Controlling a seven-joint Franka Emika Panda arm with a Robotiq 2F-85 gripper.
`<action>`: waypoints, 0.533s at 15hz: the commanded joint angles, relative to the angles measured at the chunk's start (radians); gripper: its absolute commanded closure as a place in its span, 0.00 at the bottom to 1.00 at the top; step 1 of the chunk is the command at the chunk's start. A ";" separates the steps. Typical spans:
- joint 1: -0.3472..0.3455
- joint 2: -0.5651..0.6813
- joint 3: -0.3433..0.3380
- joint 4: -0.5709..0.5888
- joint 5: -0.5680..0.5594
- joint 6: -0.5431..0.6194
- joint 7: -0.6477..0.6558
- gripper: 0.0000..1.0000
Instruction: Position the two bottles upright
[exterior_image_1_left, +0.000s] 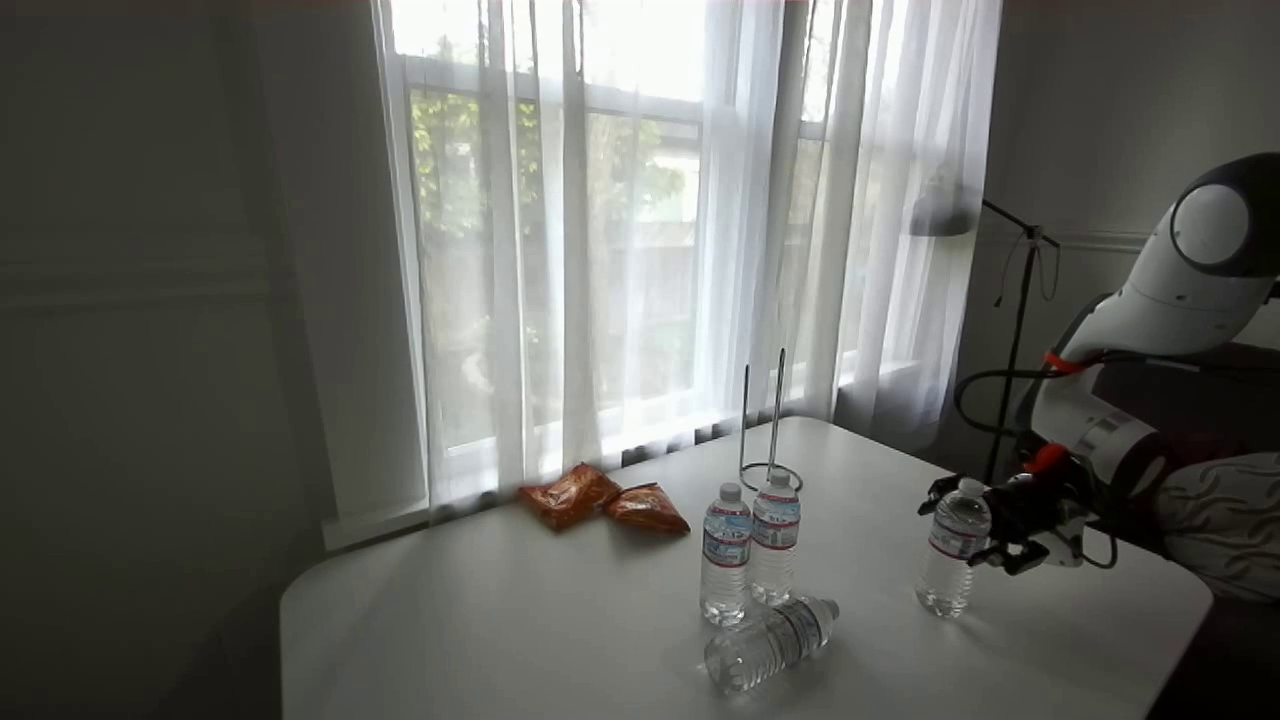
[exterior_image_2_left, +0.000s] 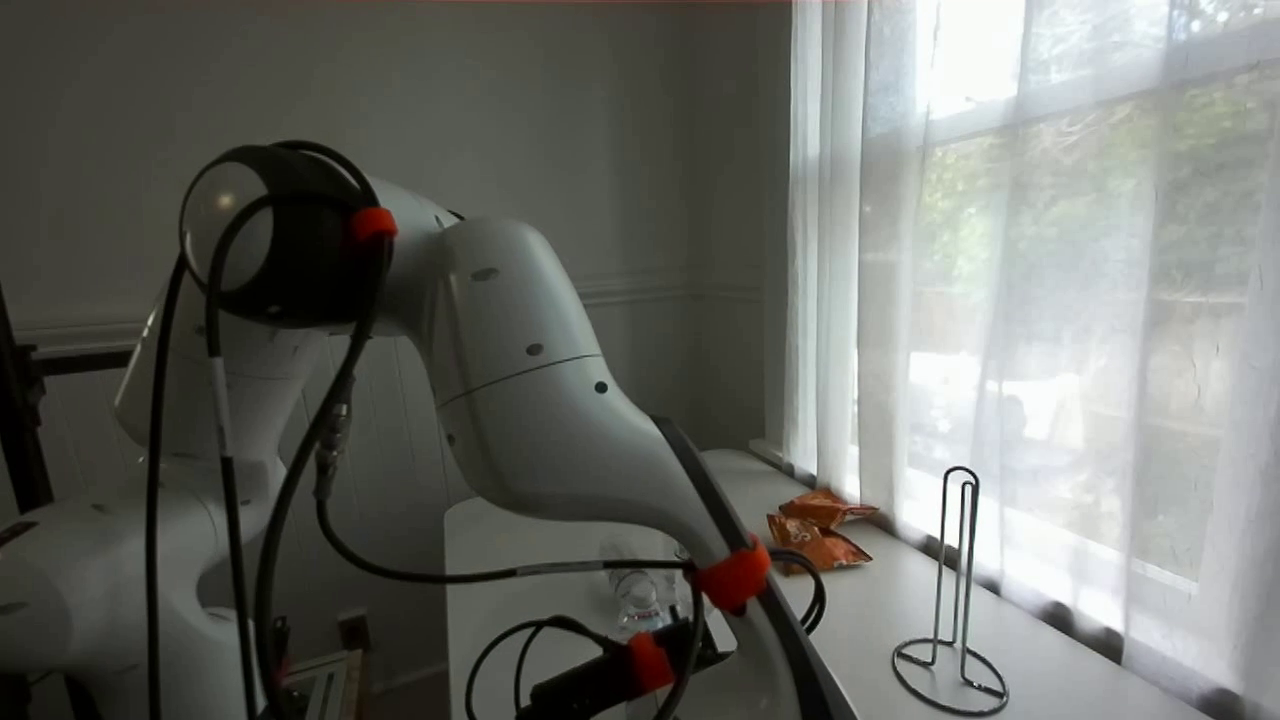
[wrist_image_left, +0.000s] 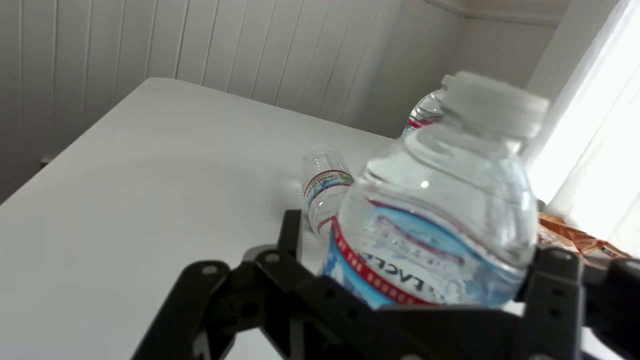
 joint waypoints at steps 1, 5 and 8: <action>0.005 0.004 -0.019 0.013 0.024 0.008 0.022 0.00; 0.036 -0.068 -0.052 -0.007 -0.026 0.051 0.055 0.00; 0.070 -0.141 -0.076 -0.025 -0.078 0.117 0.104 0.00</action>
